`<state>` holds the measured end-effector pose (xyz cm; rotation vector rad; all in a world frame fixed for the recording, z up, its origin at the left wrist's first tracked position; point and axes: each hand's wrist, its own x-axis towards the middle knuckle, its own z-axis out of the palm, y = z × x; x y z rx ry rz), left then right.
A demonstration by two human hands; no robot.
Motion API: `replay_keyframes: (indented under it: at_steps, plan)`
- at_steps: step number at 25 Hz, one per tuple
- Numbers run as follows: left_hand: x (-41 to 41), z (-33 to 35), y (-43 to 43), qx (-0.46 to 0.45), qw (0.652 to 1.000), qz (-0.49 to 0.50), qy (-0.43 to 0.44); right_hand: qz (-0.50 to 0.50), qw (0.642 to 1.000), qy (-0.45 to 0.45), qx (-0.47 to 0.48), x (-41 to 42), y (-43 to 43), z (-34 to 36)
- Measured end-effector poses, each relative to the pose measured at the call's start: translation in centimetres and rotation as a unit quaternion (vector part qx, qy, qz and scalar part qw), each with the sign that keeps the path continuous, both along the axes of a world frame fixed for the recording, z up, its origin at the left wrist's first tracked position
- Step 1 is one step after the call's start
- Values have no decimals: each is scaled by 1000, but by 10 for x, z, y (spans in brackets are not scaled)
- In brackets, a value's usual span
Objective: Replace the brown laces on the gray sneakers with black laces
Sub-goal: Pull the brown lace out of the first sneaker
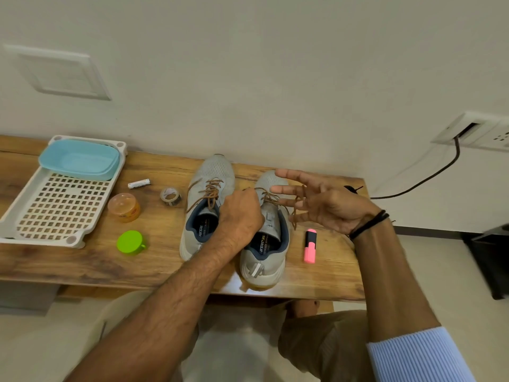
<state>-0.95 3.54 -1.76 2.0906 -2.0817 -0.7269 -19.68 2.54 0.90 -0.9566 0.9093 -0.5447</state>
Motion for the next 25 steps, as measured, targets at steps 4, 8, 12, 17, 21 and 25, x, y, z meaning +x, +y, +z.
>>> replay_keyframes:
  at_steps: [4, 8, 12, 17, 21, 25]
  plan:
    - [1, -1, -1, 3, 1000, -1, 8, -83, 970, 225, 47, -2, -4, -13]
    - [1, -2, 0, 4, 1000, 1, 11, -34, 842, 538, -16, -9, -8, -23]
    - [0, -2, 0, -2, 1000, 1, 9, 35, 786, 617, -2, -1, -5, -17]
    - [0, -4, 0, -2, 1000, 0, 4, 39, 711, 689, -132, 1, -14, -29]
    - [-2, -5, 0, -12, 1000, 5, -10, -66, 793, 530, -295, 25, -27, -31]
    - [-3, -12, -1, -15, 1000, 9, 10, 0, 775, 501, -385, 54, -42, -56]
